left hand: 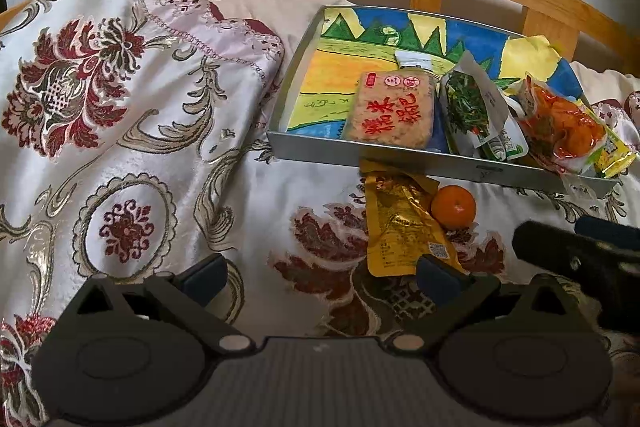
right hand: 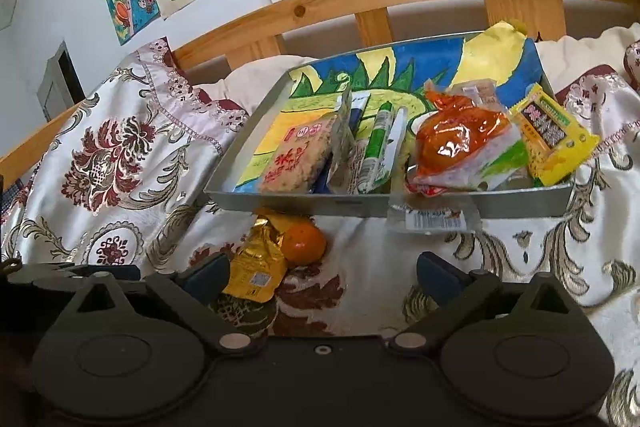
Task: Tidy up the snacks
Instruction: 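Lower the left gripper onto the gold foil packet while the right gripper lowers onto the mandarin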
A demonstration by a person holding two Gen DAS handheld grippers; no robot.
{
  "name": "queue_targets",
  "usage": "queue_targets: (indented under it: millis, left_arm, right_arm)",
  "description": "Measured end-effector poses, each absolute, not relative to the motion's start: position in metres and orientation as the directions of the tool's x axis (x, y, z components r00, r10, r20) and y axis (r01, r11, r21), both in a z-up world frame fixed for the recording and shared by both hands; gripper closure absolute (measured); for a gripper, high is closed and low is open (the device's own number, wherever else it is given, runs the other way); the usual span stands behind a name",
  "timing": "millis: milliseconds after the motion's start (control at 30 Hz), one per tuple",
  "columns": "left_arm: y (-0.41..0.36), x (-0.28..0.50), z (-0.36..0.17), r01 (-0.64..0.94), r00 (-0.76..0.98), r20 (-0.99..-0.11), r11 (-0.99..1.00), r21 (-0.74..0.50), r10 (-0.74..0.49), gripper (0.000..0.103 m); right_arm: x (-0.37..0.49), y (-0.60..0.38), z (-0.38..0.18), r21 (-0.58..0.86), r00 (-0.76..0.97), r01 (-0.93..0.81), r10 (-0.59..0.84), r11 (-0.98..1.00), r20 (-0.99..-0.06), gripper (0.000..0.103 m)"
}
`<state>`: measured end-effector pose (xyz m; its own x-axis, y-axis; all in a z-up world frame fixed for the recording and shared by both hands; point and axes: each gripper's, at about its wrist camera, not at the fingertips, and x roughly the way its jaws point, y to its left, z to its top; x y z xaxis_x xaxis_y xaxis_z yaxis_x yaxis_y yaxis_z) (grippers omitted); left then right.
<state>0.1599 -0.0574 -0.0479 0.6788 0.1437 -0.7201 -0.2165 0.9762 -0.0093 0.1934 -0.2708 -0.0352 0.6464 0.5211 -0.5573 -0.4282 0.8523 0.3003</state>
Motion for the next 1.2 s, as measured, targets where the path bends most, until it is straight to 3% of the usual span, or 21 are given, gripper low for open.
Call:
queue_targets:
  millis: [167,333,467,733,900,1100,1200]
  left_arm:
    - [-0.059,0.161,-0.048,-0.184,0.694,-0.709,0.983,-0.007,0.124,0.001]
    - [-0.067,0.155,-0.043,-0.073,0.765,-0.641,0.997,0.014,0.065,0.001]
    - [-0.078,0.163,-0.047,-0.007,0.759,-0.647,0.995,0.096,0.067,0.001]
    - [-0.091,0.182,-0.061,0.063,0.735,-0.676,0.988,0.144,0.052,0.001]
    - [-0.093,0.191,-0.067,0.064,0.72,-0.692,0.986,0.151,0.059,0.011]
    - [-0.08,0.194,-0.063,0.023,0.717,-0.695,0.996,0.089,0.046,0.029]
    - [-0.068,0.195,-0.061,-0.01,0.716,-0.697,0.998,0.054,0.045,0.032]
  right_arm:
    - [0.206,-0.273,-0.042,0.316,0.638,-0.415,0.521,0.853,-0.567,0.015]
    - [0.213,-0.275,-0.045,0.341,0.625,-0.415,0.537,0.843,-0.566,0.019]
    - [0.215,-0.279,-0.044,0.356,0.622,-0.411,0.544,0.839,-0.563,0.021]
    - [0.221,-0.287,-0.043,0.375,0.625,-0.393,0.542,0.84,-0.562,0.022]
    - [0.223,-0.29,-0.044,0.385,0.621,-0.384,0.543,0.839,-0.565,0.022]
    - [0.224,-0.29,-0.045,0.385,0.62,-0.384,0.544,0.839,-0.566,0.022]
    - [0.224,-0.289,-0.045,0.382,0.617,-0.386,0.543,0.839,-0.57,0.022]
